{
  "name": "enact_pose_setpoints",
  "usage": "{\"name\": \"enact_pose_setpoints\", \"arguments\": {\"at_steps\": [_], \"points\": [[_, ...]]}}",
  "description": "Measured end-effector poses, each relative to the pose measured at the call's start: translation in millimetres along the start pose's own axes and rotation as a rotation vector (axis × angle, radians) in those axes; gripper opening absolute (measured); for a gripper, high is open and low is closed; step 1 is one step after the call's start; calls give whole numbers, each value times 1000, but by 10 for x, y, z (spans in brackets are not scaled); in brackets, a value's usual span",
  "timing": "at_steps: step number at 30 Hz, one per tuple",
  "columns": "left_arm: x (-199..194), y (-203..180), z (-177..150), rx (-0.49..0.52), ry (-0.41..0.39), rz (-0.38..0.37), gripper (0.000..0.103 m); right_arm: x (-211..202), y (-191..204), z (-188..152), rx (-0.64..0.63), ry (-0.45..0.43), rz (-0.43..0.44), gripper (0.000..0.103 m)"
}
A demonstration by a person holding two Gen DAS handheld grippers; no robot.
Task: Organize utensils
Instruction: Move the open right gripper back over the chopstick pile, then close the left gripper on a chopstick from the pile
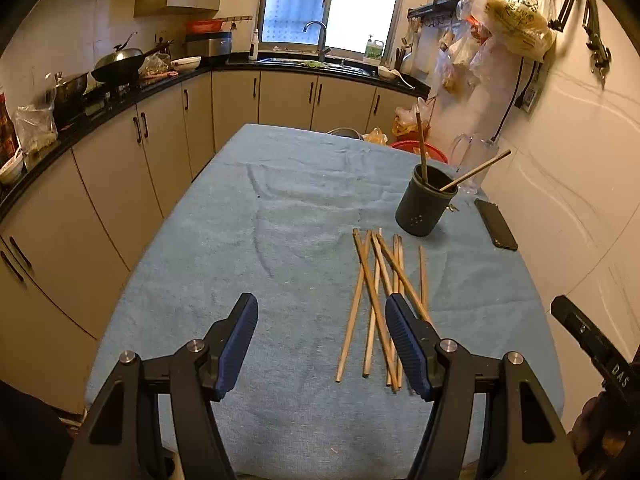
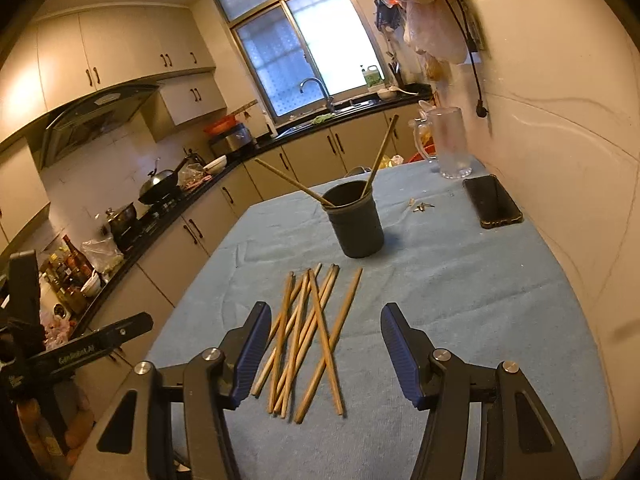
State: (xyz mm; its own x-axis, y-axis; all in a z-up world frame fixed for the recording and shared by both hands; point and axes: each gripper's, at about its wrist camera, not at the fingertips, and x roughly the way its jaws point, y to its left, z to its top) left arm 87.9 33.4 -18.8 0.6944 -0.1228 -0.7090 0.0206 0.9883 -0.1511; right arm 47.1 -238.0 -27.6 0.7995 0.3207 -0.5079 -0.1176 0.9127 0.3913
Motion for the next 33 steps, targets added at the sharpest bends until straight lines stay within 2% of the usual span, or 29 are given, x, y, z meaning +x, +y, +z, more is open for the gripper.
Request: {"name": "enact_pose_setpoints", "arguments": {"at_steps": [4, 8, 12, 16, 23, 33], "points": [[33, -50, -1, 7, 8, -1, 67, -26, 83, 30, -9, -5, -2, 58], [116, -97, 28, 12, 19, -8, 67, 67, 139, 49, -33, 19, 10, 48], [281, -137, 78, 19, 42, -11, 67, 272, 163, 63, -58, 65, 32, 42], [459, -157, 138, 25, 67, -12, 67, 525, 167, 102, -66, 110, 72, 39], [895, -179, 317, 2, 133, -50, 67, 1040, 112, 224, -71, 197, 100, 36], [1699, -262, 552, -42, 252, -106, 65, 1526, -122, 364, -45, 240, 48, 35]]}}
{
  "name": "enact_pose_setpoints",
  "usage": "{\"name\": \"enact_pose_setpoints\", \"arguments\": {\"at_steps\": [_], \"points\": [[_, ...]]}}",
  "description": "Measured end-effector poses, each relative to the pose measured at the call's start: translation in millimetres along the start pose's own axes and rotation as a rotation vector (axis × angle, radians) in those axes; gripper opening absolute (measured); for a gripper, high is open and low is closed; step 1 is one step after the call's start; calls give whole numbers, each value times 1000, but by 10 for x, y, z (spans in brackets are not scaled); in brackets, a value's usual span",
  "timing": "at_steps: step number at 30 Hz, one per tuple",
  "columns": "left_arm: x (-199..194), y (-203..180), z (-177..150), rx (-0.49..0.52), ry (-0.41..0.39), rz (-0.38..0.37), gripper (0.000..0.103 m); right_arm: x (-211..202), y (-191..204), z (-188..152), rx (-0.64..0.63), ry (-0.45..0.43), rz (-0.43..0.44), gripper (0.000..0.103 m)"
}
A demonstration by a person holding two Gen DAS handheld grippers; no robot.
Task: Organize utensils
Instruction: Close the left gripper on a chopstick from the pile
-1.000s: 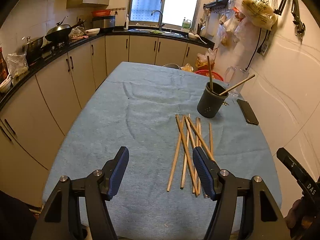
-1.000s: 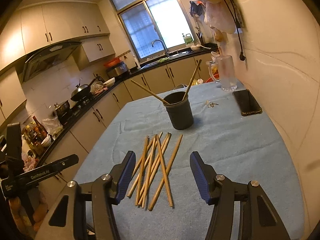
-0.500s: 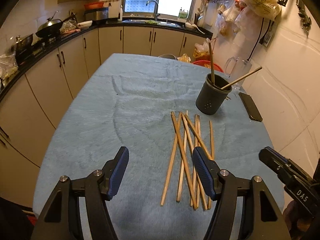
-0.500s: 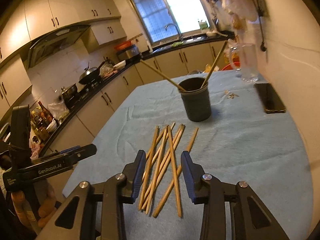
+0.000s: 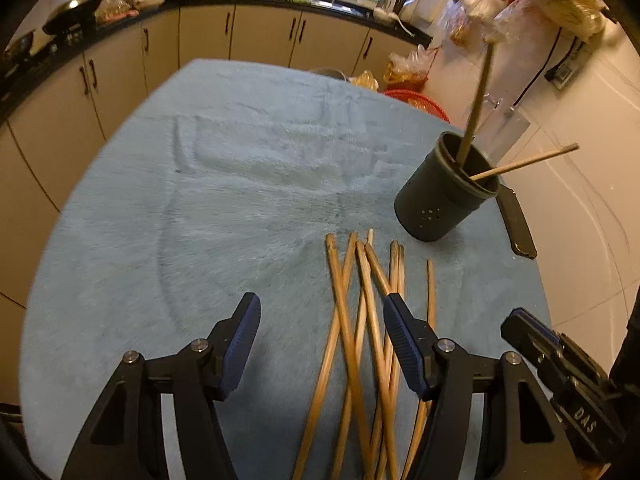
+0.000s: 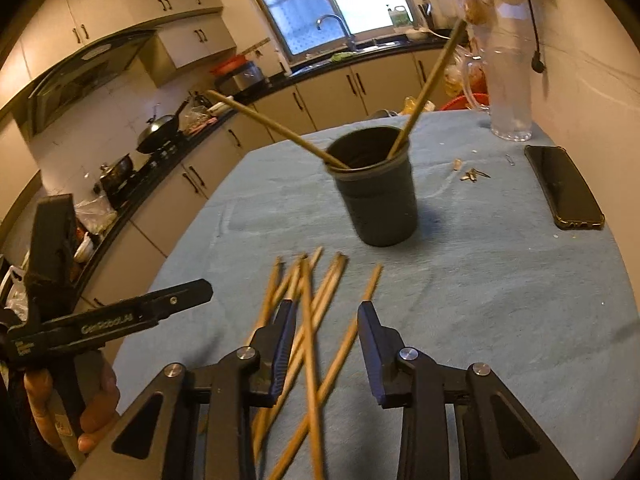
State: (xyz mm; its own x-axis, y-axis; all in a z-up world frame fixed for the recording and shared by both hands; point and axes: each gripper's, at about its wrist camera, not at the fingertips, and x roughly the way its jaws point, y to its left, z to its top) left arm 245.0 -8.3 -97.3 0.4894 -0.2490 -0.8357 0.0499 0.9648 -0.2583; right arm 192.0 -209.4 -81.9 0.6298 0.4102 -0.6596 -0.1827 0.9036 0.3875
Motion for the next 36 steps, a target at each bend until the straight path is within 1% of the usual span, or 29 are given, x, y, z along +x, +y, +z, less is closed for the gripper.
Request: {"name": "enact_pose_setpoints", "arguments": {"at_steps": [2, 3, 4, 6, 8, 10, 12, 14, 15, 17, 19, 22, 25, 26, 28, 30, 32, 34, 36], "points": [[156, -13, 60, 0, 36, -1, 57, 66, -68, 22, 10, 5, 1, 35], [283, -37, 103, 5, 68, -5, 49, 105, -110, 34, 24, 12, 18, 35], [363, -44, 134, 6, 87, -14, 44, 142, -151, 37, 34, 20, 21, 35], [531, -38, 190, -17, 124, -31, 41, 202, -187, 60, 27, 26, -4, 35], [612, -26, 225, -28, 131, -29, 41, 228, -202, 69, 25, 29, 6, 35], [687, -12, 248, -35, 142, -4, 41, 255, -207, 88, 18, 32, 4, 35], [721, 3, 257, -50, 137, 1, 37, 281, -215, 98, 19, 35, 10, 35], [737, -1, 266, -51, 142, -5, 30, 315, -208, 111, 11, 40, 12, 35], [749, 2, 270, -54, 146, -9, 24, 329, -202, 119, 8, 41, 17, 34], [756, 22, 271, -64, 144, -7, 20, 368, -188, 132, 8, 50, 30, 34], [762, 36, 276, -66, 146, -9, 12, 401, -156, 146, 0, 56, 37, 34], [769, 64, 287, -68, 151, -11, 11, 470, -117, 172, -15, 80, 47, 34], [769, 54, 301, -50, 149, 5, 11, 598, -14, 219, -73, 127, 49, 34], [839, 37, 347, -41, 145, 11, 11, 637, 6, 228, -85, 140, 52, 34], [847, 5, 359, -23, 145, 12, 9, 734, 69, 265, -107, 164, 65, 34], [836, 61, 367, -66, 151, -27, 7, 860, 162, 297, -144, 196, 70, 34], [766, 177, 359, -103, 132, -52, 7, 955, 241, 308, -169, 214, 62, 34], [677, 246, 347, -113, 102, -85, 7, 1085, 360, 307, -217, 244, 42, 30], [572, 300, 331, -125, 80, -110, 7, 1190, 428, 288, -247, 268, 7, 21]]}}
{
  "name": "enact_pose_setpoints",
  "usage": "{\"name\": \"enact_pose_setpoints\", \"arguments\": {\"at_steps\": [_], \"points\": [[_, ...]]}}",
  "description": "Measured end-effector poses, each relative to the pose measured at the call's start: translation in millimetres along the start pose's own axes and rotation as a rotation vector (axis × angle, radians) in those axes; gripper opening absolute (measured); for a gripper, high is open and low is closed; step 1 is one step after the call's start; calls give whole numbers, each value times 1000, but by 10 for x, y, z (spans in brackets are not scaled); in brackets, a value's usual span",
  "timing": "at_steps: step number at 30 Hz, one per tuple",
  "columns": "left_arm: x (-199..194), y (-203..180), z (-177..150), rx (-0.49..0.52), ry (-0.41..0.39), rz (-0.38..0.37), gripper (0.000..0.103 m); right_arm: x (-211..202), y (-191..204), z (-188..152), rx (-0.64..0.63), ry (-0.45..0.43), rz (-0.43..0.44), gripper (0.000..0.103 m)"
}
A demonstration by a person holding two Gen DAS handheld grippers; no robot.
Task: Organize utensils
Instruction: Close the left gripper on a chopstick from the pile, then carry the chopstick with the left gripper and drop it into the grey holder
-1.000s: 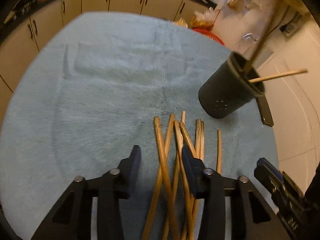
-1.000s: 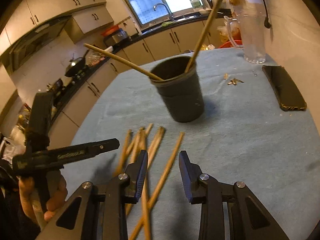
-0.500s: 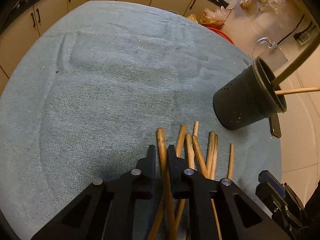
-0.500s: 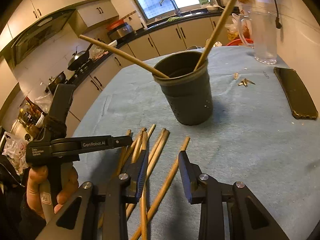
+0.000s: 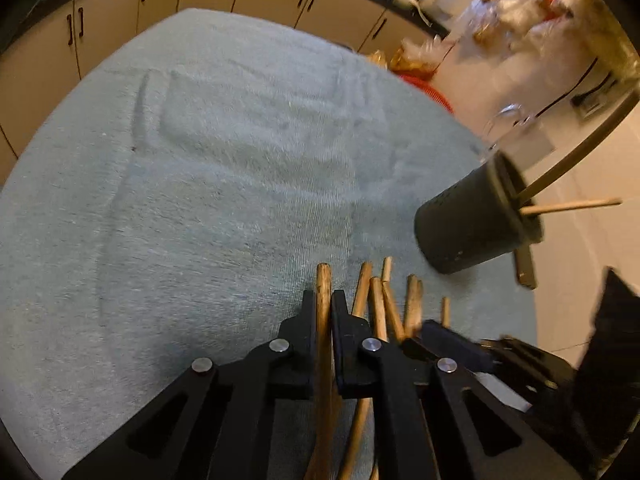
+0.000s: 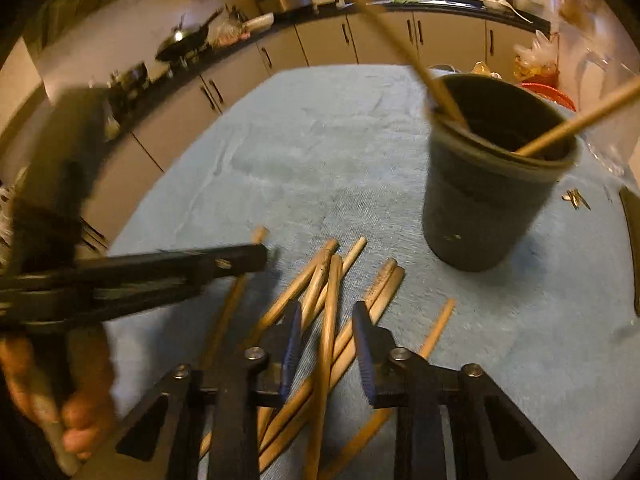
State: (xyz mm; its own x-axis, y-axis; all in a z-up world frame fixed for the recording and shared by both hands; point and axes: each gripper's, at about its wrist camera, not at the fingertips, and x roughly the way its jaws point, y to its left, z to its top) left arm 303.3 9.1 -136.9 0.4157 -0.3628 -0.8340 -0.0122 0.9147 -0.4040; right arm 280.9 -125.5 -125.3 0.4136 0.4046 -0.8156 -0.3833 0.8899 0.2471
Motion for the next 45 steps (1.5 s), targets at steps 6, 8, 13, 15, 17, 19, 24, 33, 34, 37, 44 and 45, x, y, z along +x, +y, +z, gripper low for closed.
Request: {"name": "enact_pose_setpoints", "arguments": {"at_steps": [6, 8, 13, 15, 17, 19, 24, 33, 34, 37, 44, 45], "points": [[-244, 47, -18, -17, -37, -42, 7, 157, 78, 67, -32, 48, -65, 13], [-290, 19, -23, -14, -41, -47, 7, 197, 88, 91, -37, 61, -81, 11], [-501, 71, -92, -30, -63, -66, 7, 137, 99, 130, -30, 56, -95, 9], [-602, 52, -120, -19, -90, -64, 7, -41, 66, 85, 6, 18, -78, 9], [-736, -31, -188, 3, -124, -68, 7, -264, 25, 10, 40, -42, -76, 9], [-865, -84, -252, 17, -164, -58, 7, -581, 2, -119, 69, -135, -73, 9], [-1278, -264, -489, 69, -246, -25, 7, -1236, -31, -414, 126, -284, -114, 9], [-1894, -502, -933, 139, -395, 24, 7, -2171, 82, -961, 153, -488, -155, 8], [-1947, -538, -1003, 153, -407, 37, 7, -2233, 93, -1019, 155, -499, -157, 8], [-2073, -604, -1151, 184, -435, 46, 7, -2391, 143, -1154, 161, -517, -162, 8], [-2250, -694, -1298, 211, -456, 34, 7, -2597, 232, -1292, 162, -566, -155, 8], [-2274, -696, -1309, 208, -457, 28, 7, -2620, 241, -1314, 160, -570, -155, 8]]}}
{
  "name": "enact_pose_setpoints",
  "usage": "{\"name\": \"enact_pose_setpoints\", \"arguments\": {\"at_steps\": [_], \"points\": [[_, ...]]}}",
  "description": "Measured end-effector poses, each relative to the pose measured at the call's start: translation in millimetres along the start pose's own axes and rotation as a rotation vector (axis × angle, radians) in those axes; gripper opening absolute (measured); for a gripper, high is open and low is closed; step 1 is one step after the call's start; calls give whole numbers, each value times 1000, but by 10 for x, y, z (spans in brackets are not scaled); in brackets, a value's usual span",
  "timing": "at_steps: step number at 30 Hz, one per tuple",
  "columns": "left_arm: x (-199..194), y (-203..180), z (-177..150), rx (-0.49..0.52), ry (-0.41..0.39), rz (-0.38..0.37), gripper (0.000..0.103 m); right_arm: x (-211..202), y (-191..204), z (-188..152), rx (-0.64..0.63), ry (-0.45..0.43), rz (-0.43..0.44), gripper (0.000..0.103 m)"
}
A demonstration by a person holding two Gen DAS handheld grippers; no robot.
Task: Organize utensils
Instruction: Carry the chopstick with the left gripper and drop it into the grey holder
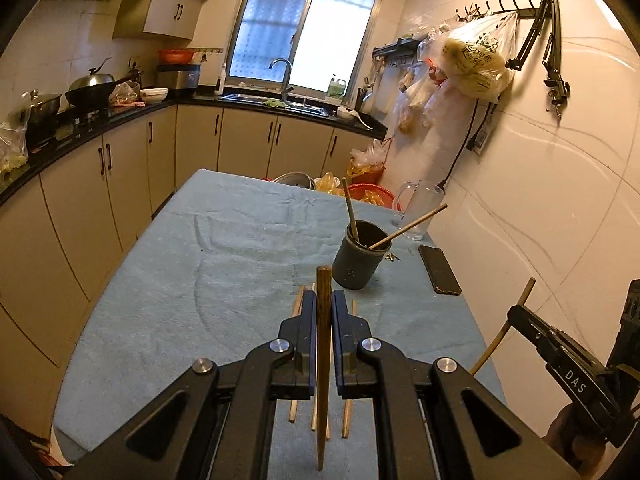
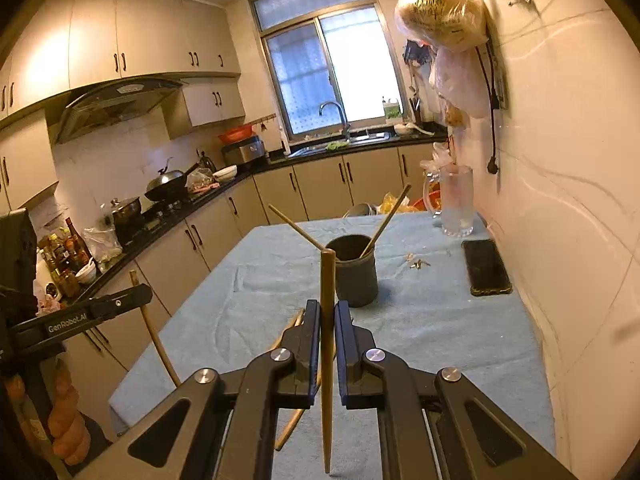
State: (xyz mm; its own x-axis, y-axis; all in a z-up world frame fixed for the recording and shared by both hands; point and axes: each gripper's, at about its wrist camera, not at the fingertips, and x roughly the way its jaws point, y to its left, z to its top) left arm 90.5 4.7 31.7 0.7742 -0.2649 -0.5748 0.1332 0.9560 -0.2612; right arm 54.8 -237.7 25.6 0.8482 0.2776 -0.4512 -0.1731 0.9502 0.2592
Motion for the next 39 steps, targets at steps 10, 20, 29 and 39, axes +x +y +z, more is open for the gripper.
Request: {"name": "enact_pose_setpoints", "arguments": {"at_steps": [10, 20, 29, 39], "points": [[-262, -72, 161, -11, -41, -44, 7, -306, 30, 87, 19, -71, 16, 8], [-375, -249, 534, 35, -116, -58, 7, -390, 41, 325, 25, -132, 31, 8], [-259, -425, 759, 82, -161, -35, 7, -273, 17, 597, 15, -170, 39, 8], [-79, -513, 915, 99, -164, -29, 7, -140, -44, 853, 13, -196, 39, 8]]}}
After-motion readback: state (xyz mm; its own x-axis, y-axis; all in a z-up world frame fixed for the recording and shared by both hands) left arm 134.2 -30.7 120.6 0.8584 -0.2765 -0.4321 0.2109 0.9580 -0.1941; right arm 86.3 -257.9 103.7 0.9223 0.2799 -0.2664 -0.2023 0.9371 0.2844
